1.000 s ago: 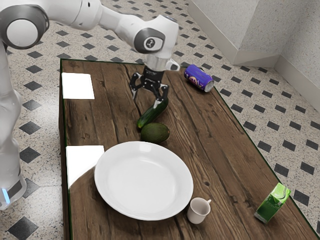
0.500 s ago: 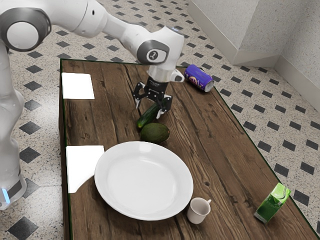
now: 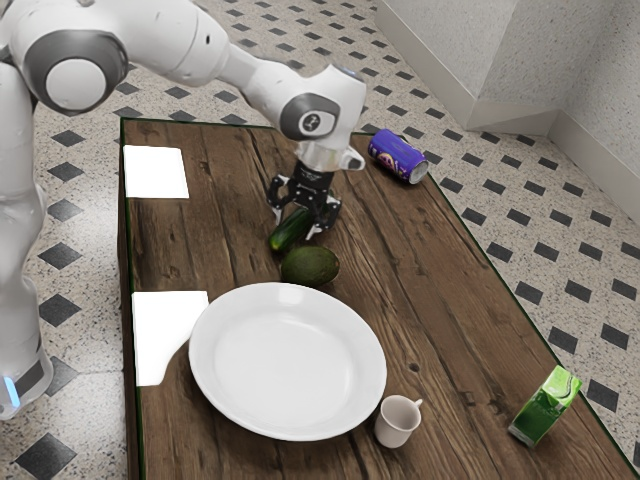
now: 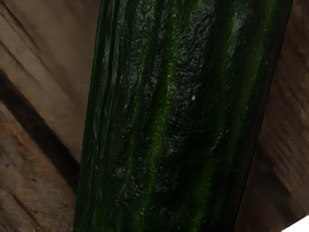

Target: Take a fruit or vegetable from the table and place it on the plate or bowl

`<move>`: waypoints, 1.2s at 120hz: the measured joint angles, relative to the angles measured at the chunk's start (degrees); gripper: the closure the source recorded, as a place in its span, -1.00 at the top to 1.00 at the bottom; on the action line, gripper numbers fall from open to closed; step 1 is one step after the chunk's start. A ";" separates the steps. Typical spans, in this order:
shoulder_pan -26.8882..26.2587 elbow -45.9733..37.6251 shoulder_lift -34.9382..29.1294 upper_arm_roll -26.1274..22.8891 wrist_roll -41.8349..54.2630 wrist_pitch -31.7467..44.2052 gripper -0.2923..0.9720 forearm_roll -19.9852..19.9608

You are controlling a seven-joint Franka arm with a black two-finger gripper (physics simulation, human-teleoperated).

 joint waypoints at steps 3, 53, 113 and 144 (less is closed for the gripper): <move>-0.13 0.01 0.08 0.01 -0.04 0.10 0.07 -0.09; -4.39 9.92 -5.39 -0.57 -0.48 -4.97 -0.18 2.18; -38.06 13.66 -6.45 -8.29 0.72 -8.73 -0.19 5.37; -24.80 8.86 -8.86 -8.08 0.88 -8.94 -0.20 5.24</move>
